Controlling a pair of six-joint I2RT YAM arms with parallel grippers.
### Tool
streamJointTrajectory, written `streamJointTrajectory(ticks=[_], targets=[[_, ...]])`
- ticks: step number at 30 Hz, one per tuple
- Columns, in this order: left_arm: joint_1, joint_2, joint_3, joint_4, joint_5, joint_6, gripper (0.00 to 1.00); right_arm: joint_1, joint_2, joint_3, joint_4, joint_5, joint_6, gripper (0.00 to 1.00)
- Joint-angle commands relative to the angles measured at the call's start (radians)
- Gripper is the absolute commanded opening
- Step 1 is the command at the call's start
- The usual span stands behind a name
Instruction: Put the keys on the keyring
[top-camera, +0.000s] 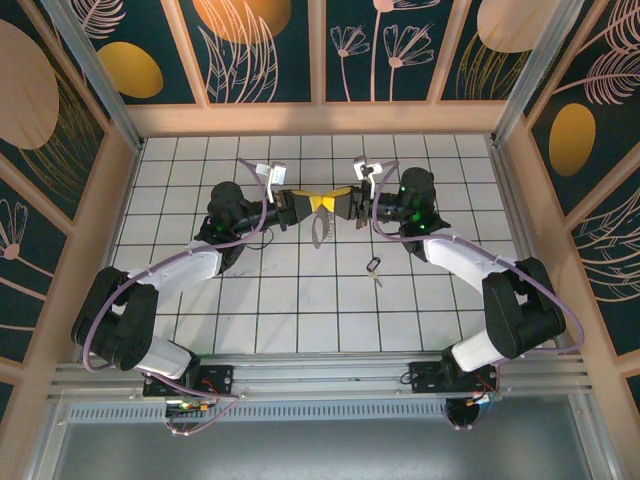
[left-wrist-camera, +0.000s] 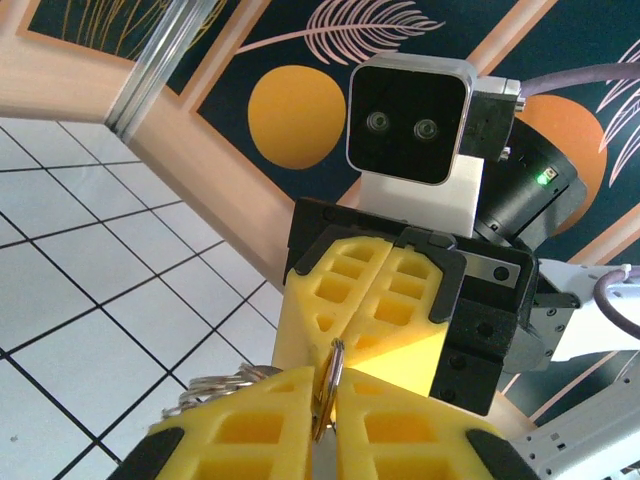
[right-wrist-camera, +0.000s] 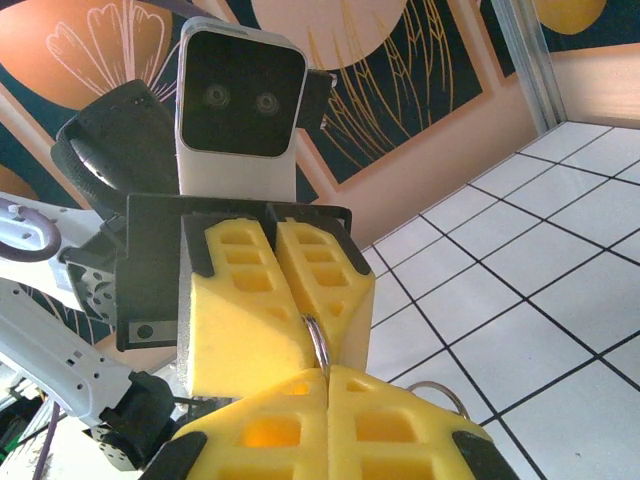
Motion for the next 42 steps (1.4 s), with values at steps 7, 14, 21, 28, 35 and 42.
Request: streamJointTrajectory(ticks=[7,14,21,28,35,42], targets=[[-0.021,-0.009,-0.009,0.1,0.011,-0.012,0.0,0.004,-0.03,-0.005,0.012,0.008,-0.021,0.0],[-0.02,-0.017,-0.007,0.077,0.004,0.02,0.0,-0.036,-0.093,-0.031,-0.001,0.062,-0.006,0.46],[-0.02,-0.046,0.053,-0.091,0.021,0.171,0.0,-0.116,-0.233,-0.1,0.01,0.146,0.065,0.57],[-0.021,-0.046,0.134,-0.253,0.069,0.295,0.0,-0.114,-0.27,-0.136,0.052,0.138,0.113,0.58],[-0.02,-0.04,0.163,-0.284,0.127,0.304,0.0,-0.074,-0.244,-0.144,0.108,0.12,0.128,0.57],[-0.021,-0.04,0.2,-0.287,0.149,0.299,0.0,-0.021,-0.194,-0.122,0.138,0.117,0.124,0.54]])
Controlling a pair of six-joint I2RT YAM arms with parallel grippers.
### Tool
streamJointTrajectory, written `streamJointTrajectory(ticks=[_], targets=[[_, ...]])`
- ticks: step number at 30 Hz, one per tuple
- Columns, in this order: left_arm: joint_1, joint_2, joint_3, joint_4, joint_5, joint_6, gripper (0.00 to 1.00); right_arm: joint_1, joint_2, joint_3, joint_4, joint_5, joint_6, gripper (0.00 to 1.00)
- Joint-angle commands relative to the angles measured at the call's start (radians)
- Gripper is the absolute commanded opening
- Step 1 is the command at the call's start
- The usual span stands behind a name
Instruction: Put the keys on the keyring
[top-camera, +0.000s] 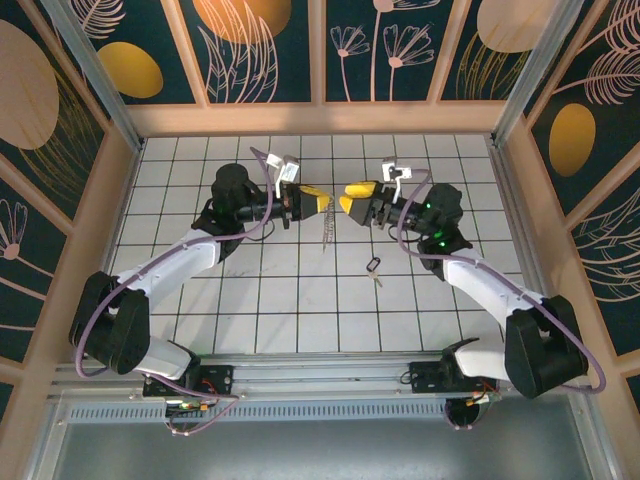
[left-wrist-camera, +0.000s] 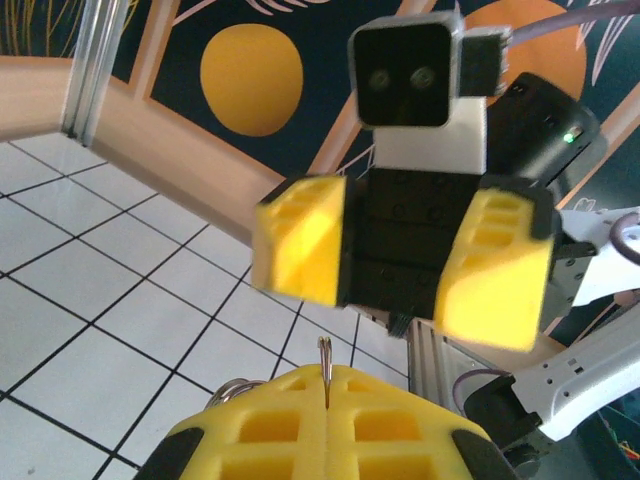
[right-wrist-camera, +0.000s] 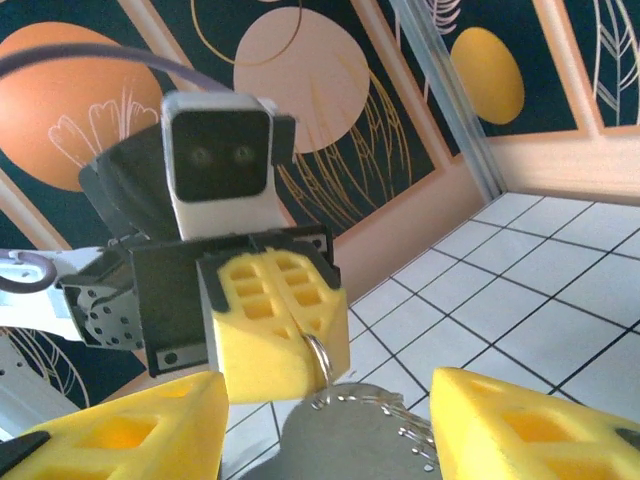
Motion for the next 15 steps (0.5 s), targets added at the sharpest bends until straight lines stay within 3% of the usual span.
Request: streamJointTrajectory(ticks=[1,15], targets=[[-0.003,-0.022,0.032,0.006,0.04,0.018,0.0,0.028,0.027,0.023,0.07,-0.012,0.001,0.53],[-0.003,-0.025,0.033,0.0,0.054,0.015,0.0,0.058,0.06,0.042,0.088,-0.012,0.001,0.42]])
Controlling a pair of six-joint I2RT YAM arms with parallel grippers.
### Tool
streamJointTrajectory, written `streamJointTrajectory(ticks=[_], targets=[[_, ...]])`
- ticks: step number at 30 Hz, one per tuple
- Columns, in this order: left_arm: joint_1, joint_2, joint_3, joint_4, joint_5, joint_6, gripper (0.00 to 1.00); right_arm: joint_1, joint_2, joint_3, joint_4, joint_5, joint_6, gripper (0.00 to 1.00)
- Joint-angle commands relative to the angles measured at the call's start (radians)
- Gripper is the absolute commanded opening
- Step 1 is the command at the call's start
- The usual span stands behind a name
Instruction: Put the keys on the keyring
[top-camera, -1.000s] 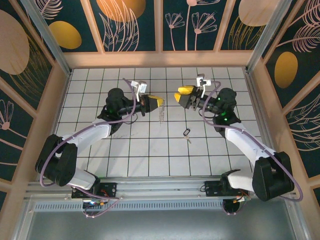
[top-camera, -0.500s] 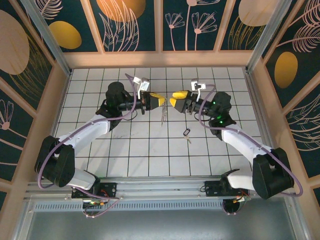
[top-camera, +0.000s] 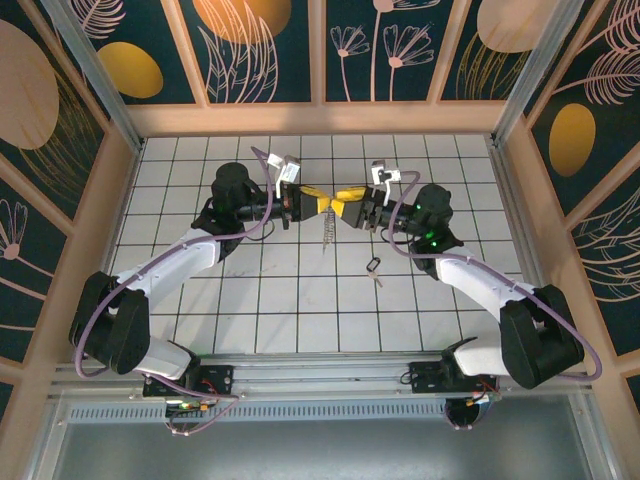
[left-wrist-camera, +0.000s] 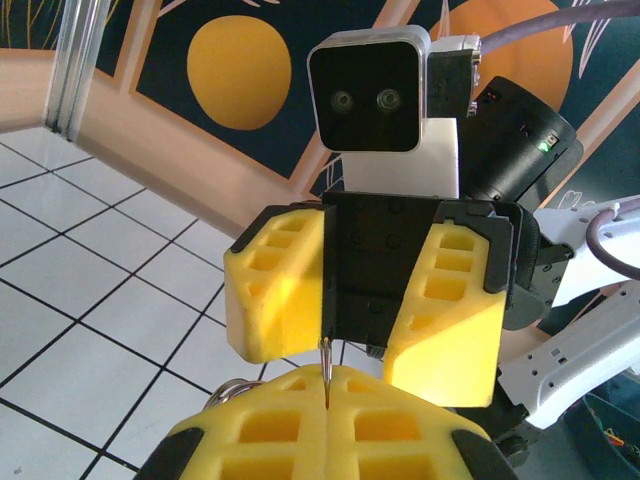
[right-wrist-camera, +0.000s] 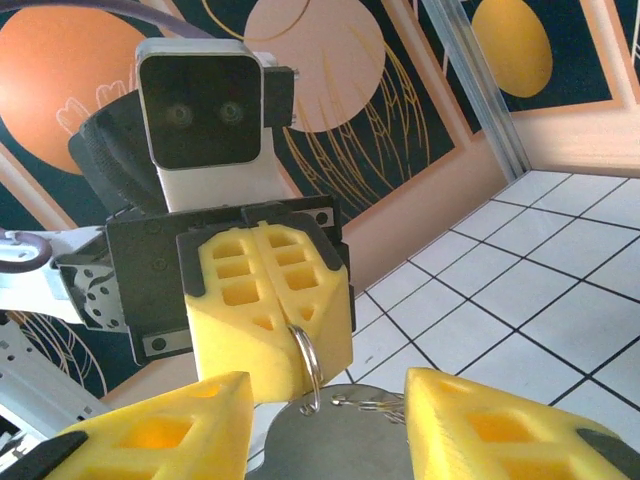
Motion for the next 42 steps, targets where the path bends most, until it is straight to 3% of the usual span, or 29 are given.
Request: streamJointTrajectory(ticks=[1,7,14,20,23,25,29,36,42], targets=[[-0.004,-0.024,0.028,0.014,0.031,0.013,0.0,0.013,0.013,0.039,0.056,-0.013,-0.003,0.41],[-0.004,-0.024,0.028,0.015,0.037,0.01,0.0,0.02,0.029,0.055,0.059,-0.017,-0.003,0.29],[-0.004,-0.022,0.028,0.017,0.045,0.01,0.0,0.023,0.039,0.068,0.064,-0.025,-0.006,0.0],[-0.004,-0.039,0.003,0.078,0.004,-0.043,0.01,0.023,0.03,0.059,0.056,0.005,-0.023,0.0],[-0.004,-0.084,-0.062,0.17,-0.107,-0.106,0.27,0.018,0.015,0.045,0.059,0.033,-0.031,0.0],[-0.004,-0.121,-0.102,0.217,-0.213,-0.151,0.52,0.015,0.002,0.03,0.077,0.052,-0.029,0.0],[-0.004,-0.172,-0.159,0.257,-0.396,-0.223,0.66,0.011,-0.01,-0.011,0.166,0.1,0.008,0.0],[-0.004,-0.183,-0.187,0.312,-0.452,-0.32,0.7,0.014,-0.015,-0.072,0.332,0.189,0.102,0.0],[-0.004,-0.16,-0.21,0.371,-0.434,-0.366,0.6,0.025,-0.018,-0.11,0.449,0.249,0.179,0.0]])
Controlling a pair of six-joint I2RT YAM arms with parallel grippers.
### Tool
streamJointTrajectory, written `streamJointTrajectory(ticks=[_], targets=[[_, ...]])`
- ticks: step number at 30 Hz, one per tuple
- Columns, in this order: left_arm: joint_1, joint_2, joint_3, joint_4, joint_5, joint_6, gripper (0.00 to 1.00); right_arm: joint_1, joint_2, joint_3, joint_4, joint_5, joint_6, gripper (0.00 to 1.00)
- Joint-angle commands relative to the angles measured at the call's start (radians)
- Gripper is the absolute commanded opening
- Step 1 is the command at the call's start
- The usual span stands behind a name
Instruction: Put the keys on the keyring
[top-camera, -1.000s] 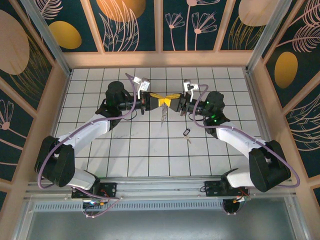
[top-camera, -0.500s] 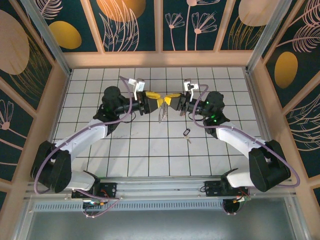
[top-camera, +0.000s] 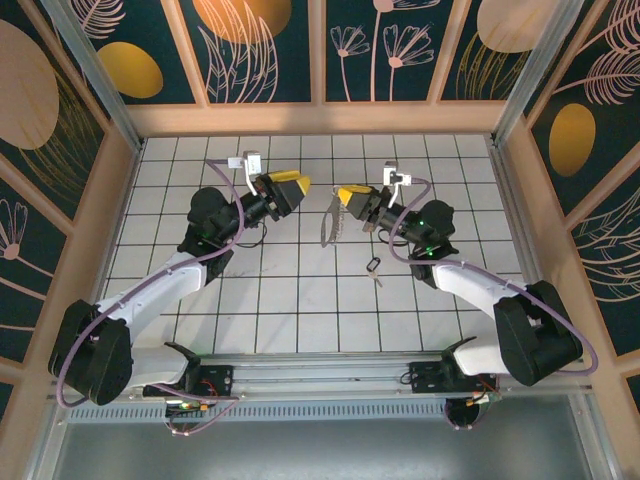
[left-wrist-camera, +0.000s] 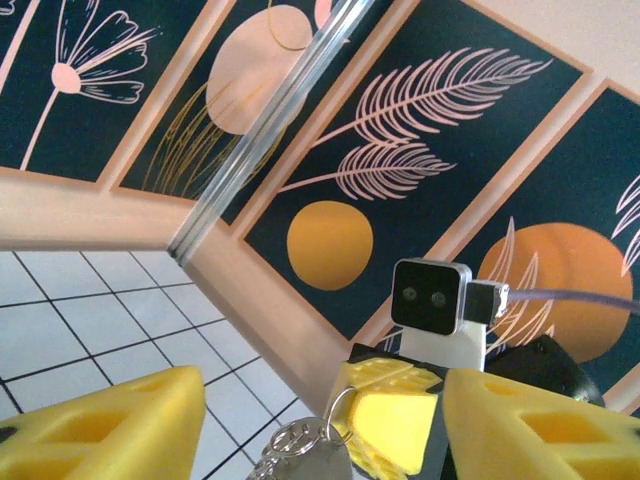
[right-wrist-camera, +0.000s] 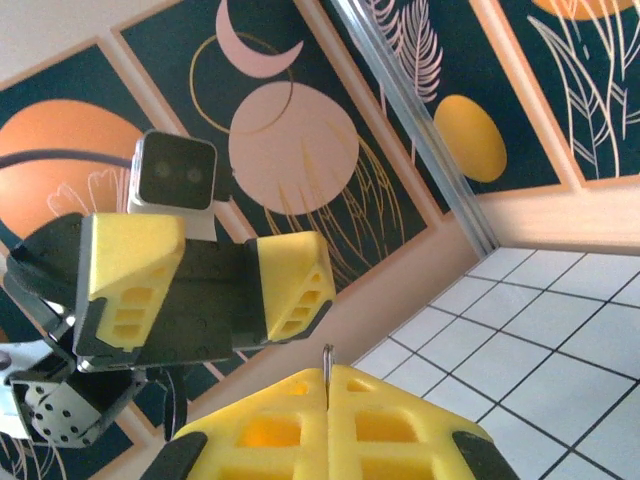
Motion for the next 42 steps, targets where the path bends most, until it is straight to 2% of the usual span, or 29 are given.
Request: streamJointTrajectory(ticks=[1,6,15,20,42], targets=[[-0.001,0.016,-0.021,0.102,0.002,-0.056,0.58,0.008,-0.03,-0.002,0.155,0.047,0.066,0.0],[-0.001,0.045,-0.031,0.159,0.04,-0.085,0.48,0.018,-0.003,0.03,0.175,0.016,0.102,0.0],[-0.001,0.086,-0.038,0.25,0.075,-0.135,0.41,0.04,0.077,0.097,0.224,-0.031,0.167,0.0],[-0.004,0.097,-0.056,0.315,0.08,-0.166,0.4,0.048,0.111,0.116,0.248,-0.038,0.192,0.0],[-0.047,0.151,-0.021,0.347,0.081,-0.17,0.39,0.057,0.182,0.139,0.311,-0.063,0.245,0.0]])
